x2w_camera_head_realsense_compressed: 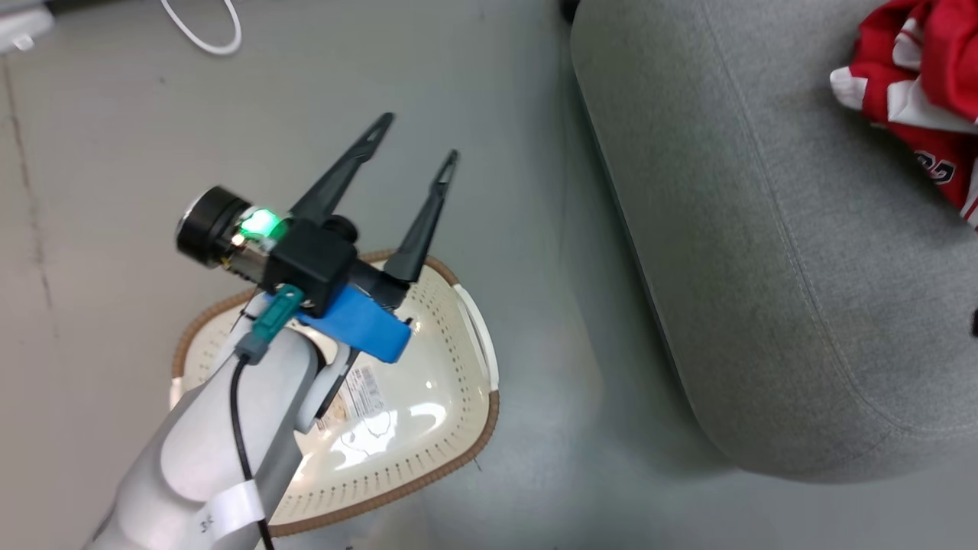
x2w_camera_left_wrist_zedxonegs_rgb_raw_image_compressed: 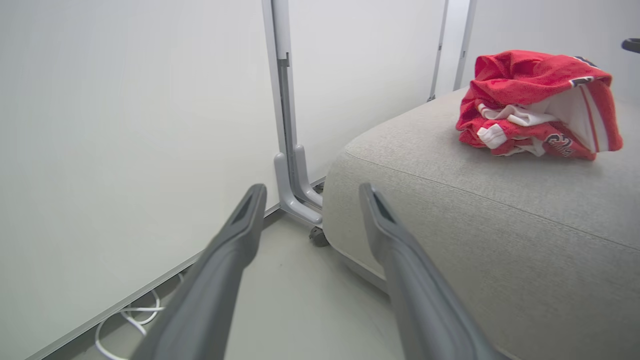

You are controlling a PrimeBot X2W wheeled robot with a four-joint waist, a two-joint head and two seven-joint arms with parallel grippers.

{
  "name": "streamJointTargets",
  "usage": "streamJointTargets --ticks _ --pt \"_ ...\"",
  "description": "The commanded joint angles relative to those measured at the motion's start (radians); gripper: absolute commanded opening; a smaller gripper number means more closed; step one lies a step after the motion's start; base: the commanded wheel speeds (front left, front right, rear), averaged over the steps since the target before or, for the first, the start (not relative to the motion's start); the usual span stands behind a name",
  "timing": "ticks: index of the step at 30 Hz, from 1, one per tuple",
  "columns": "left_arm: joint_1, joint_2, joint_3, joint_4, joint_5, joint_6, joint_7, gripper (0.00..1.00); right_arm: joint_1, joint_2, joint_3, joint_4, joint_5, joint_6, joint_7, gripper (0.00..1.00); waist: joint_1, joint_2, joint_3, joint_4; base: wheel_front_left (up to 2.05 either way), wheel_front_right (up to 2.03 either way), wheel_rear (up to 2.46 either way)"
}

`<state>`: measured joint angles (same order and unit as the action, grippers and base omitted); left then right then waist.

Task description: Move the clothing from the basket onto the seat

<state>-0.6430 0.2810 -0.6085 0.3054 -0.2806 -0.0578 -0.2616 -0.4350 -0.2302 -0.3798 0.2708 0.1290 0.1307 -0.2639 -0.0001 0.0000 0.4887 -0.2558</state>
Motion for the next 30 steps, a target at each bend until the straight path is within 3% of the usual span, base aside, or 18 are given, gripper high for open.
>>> streamJointTargets --ticks 1,13,22,30 --pt "0.024 -0.001 0.021 -0.004 -0.002 0.008 -0.005 1.00 0.026 0.009 0.015 -0.018 -0.005 0.000 -0.001 1.00 0.0001 0.0000 -0.050 0.021 0.00 0.00 0.00" --pt "0.213 -0.064 0.303 -0.070 0.030 0.019 -0.005 1.00 0.119 0.064 0.204 -0.144 -0.006 0.000 -0.001 1.00 0.0001 0.0000 -0.202 0.124 0.00 0.00 0.00" --pt "0.339 -0.125 0.494 -0.068 0.071 -0.003 -0.004 1.00 0.150 0.099 0.332 -0.131 0.004 0.000 -0.001 1.00 0.0001 0.0000 -0.284 0.187 0.00 0.00 0.00" --pt "0.420 -0.167 0.597 -0.044 0.104 -0.027 -0.004 1.00 0.184 0.121 0.373 -0.098 0.007 0.000 -0.001 1.00 0.0001 0.0000 -0.338 0.224 0.00 0.00 0.00"
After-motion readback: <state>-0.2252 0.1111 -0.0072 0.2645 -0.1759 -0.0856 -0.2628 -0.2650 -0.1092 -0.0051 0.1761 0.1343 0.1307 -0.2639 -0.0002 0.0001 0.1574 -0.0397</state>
